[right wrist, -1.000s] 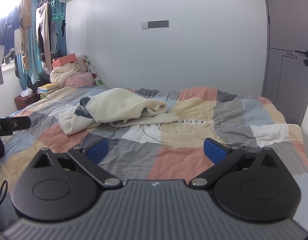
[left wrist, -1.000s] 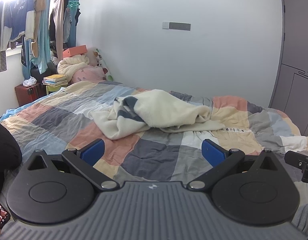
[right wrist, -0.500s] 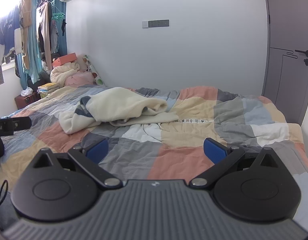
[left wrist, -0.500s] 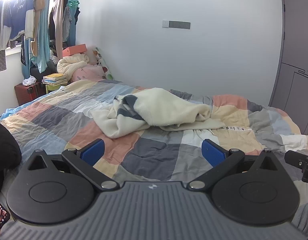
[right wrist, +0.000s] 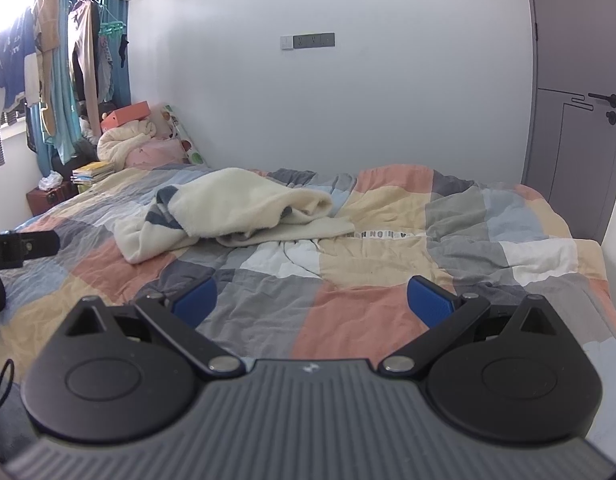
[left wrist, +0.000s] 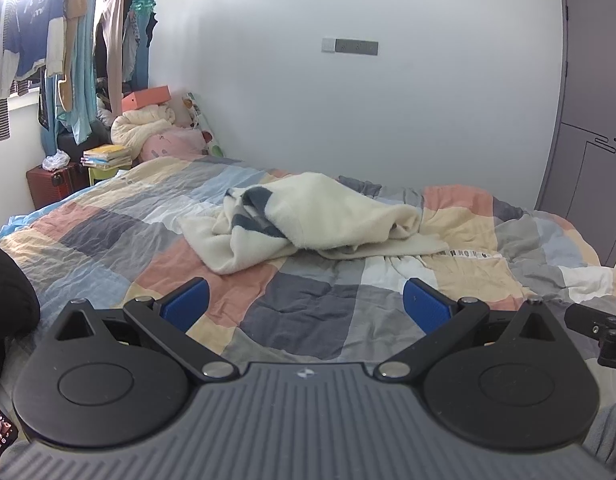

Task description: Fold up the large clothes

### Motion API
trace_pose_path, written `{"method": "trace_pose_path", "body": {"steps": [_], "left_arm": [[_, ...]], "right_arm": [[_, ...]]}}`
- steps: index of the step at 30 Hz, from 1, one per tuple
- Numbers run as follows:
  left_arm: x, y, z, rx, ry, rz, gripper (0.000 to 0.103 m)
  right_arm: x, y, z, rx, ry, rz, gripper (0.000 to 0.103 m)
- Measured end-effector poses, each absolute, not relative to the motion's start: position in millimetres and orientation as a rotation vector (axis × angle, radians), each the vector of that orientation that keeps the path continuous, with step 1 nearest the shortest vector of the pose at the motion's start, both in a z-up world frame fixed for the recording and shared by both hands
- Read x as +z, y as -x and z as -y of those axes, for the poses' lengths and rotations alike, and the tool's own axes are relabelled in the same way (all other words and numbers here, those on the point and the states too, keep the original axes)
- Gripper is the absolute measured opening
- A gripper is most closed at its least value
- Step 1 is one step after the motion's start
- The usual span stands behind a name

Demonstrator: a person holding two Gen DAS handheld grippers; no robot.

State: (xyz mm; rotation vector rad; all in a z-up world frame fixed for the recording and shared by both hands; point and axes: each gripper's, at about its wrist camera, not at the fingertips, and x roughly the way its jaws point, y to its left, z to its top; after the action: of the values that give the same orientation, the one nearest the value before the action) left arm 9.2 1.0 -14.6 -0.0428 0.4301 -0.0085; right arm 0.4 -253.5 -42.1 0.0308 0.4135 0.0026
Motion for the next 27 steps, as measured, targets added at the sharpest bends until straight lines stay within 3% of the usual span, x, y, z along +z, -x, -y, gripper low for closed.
{"method": "trace_pose_path", "body": {"steps": [16, 27], "left_arm": [[-30.1, -34.6, 1.4, -0.045, 0.067, -0.484, 0.103], [-53.4, -142.8, -11.9, -0.064, 0.119, -0.570, 0.103]], "right_arm": [[-54.4, -11.7, 255.2, -0.012, -0.038, -0.448, 0.103], [-60.1, -90.1, 268.1, 0.012, -0.131, -0.509, 0.103]]}}
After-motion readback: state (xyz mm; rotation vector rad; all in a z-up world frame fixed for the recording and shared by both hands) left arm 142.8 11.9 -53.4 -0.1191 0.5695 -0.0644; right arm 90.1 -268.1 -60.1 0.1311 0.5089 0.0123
